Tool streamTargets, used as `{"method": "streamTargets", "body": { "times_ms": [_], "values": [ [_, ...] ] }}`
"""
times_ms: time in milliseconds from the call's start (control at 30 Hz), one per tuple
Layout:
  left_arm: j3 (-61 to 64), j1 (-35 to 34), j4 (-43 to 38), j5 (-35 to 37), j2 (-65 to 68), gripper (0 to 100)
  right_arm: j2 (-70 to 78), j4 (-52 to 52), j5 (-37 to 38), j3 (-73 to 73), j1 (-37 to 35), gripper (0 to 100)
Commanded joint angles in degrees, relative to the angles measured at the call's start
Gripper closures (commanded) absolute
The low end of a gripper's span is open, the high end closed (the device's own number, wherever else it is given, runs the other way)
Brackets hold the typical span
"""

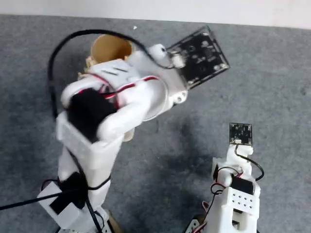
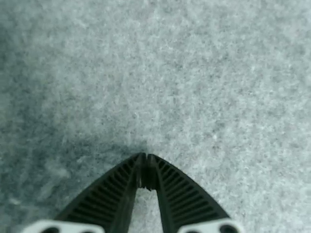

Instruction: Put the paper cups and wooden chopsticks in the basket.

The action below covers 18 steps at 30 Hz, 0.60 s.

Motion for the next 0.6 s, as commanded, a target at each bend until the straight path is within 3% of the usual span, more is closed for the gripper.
{"method": "streamTargets", "body": {
  "times_ms": [0, 233, 333, 567],
  "values": [
    [-3.0, 0.3, -0.8, 0.2, -1.7, 100, -0.6, -0.9, 0.4, -0.3, -0.5, 97.6],
    [-8.2, 0.1, -6.1, 0.1, -1.7, 100, -0.6, -0.9, 0.4, -0.3, -0.6, 97.6],
    [-9.3, -4.6, -7.1, 0.7, -1.5, 100, -0.6, -1.0, 0.4, -0.3, -0.6, 97.6],
    [-9.2, -19.4, -9.3, 24.8, -1.2, 100, -0.6, -1.0, 0.5, -0.2, -3.2, 97.6]
  ]
}}
